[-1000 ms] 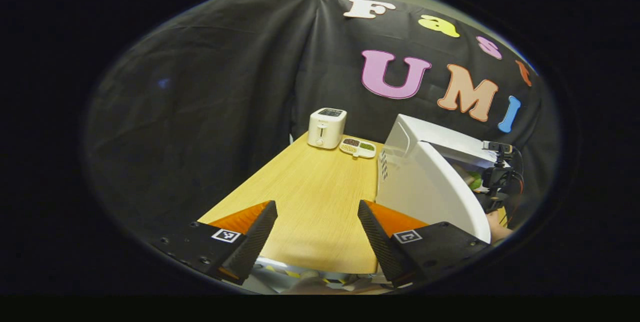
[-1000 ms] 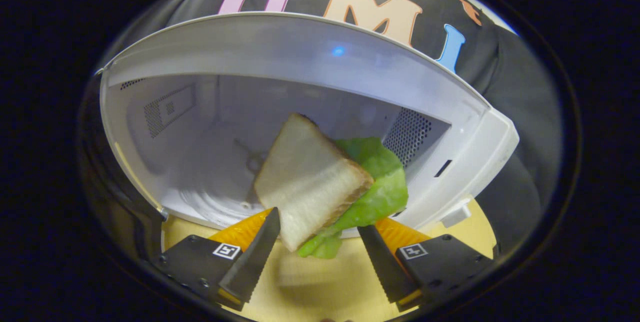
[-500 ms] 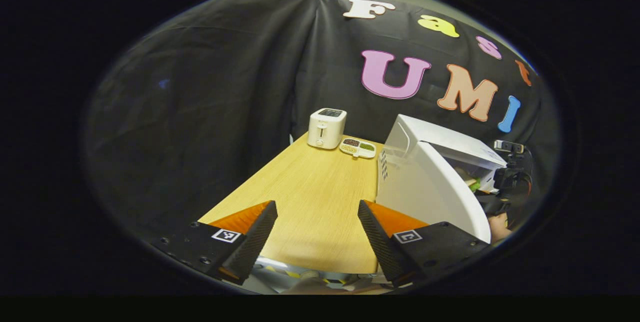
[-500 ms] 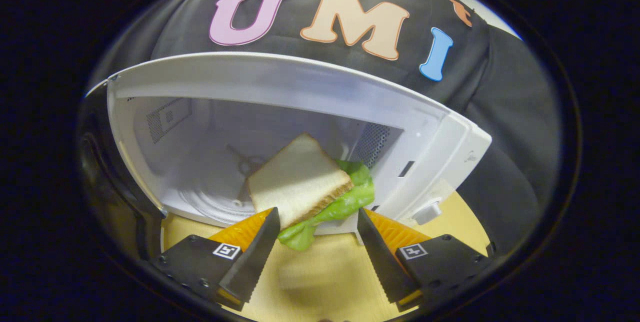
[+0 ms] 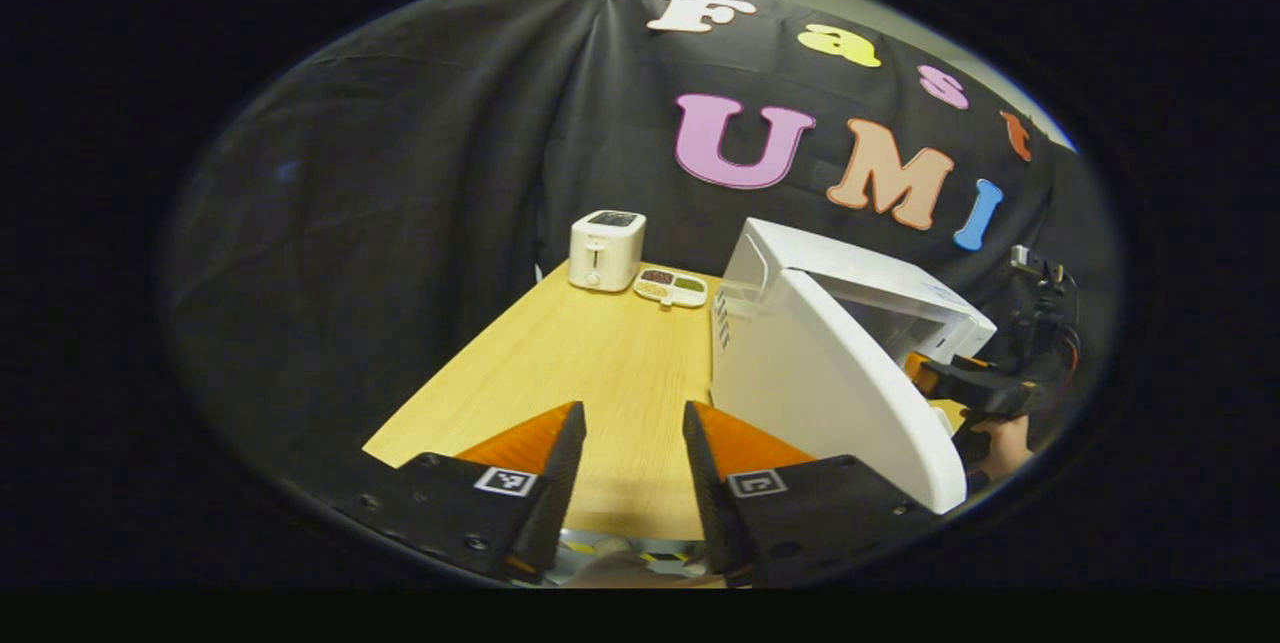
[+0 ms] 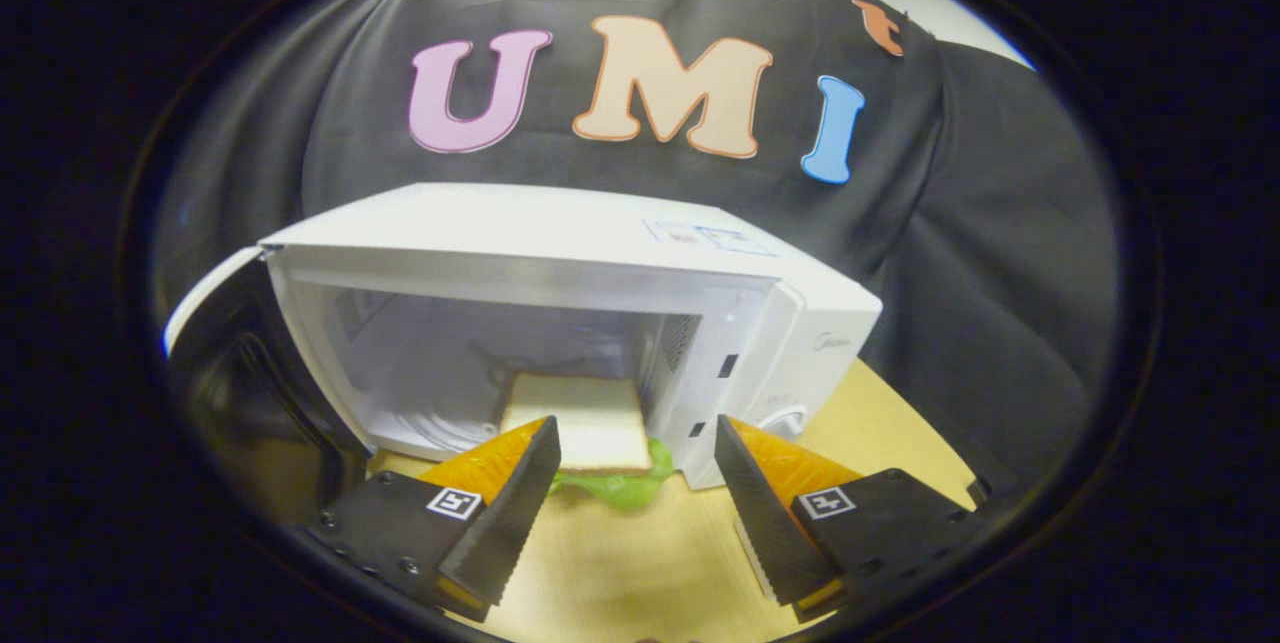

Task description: Open the microwave oven with the left hand, put the food in, and close the microwave oven.

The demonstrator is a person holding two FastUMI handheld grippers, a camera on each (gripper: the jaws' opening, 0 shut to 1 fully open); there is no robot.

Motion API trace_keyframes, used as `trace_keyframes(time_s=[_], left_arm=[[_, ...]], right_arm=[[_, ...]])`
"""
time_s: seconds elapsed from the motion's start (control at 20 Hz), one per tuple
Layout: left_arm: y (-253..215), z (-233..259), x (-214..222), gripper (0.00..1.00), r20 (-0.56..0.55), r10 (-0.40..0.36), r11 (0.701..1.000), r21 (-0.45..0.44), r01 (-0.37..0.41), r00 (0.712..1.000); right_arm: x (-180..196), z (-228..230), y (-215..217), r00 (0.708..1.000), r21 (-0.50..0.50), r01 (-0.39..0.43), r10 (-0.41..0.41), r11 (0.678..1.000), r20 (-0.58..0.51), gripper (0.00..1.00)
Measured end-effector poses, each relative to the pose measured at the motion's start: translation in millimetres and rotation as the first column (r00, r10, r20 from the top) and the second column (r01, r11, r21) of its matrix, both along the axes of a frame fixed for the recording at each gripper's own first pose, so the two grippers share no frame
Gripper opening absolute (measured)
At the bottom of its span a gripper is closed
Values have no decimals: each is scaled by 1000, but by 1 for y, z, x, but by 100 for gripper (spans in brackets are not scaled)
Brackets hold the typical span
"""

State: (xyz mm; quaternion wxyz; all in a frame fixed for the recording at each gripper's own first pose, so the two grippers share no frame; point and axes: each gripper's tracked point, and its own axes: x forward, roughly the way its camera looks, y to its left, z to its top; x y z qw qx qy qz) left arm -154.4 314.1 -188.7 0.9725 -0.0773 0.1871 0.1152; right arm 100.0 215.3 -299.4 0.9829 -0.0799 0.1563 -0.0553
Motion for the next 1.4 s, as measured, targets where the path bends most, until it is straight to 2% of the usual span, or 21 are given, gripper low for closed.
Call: trace_keyframes(time_s=[0.05, 0.1, 0.15, 0.25, 0.3, 0.6, 0.85, 1.1, 1.4], left_arm=[[-4, -2, -1, 43, -9, -13, 1000, -2, 13, 1000], [-8, -3, -1, 46, -16, -28, 1000, -4, 28, 999], [-11, -4, -1, 30, -20, -44, 999, -4, 44, 999], [-18, -5, -2, 24, -30, -64, 998, 11, 64, 997], [-19, -6, -3, 2, -36, -73, 997, 20, 74, 997], [-45, 0, -8, 0, -16, -170, 984, 51, 171, 985], [-79, 3, -7, 0, 1, -309, 948, 76, 308, 951], [-106, 3, -5, 0, 19, -398, 917, 38, 398, 917], [-123, 0, 10, 0, 0, -428, 903, 52, 427, 904]], right_arm=[[-5, 9, -1, 1000, 8, 2, -2, 1000, 15, 98], [-10, 18, -3, 999, 11, 6, -6, 1000, 32, 98], [-17, 27, -6, 999, 10, 10, -11, 1000, 45, 98], [-29, 46, -13, 997, 11, 21, -22, 1000, 75, 98], [-35, 55, -15, 996, 16, 25, -26, 1000, 90, 98], [-67, 99, -39, 983, 57, 71, -80, 996, 167, 97], [-104, 119, -53, 970, 104, 124, -143, 987, 199, 97], [-147, 106, -63, 964, 144, 188, -211, 972, 161, 97], [-176, 71, -85, 966, 153, 240, -252, 959, 63, 97]])
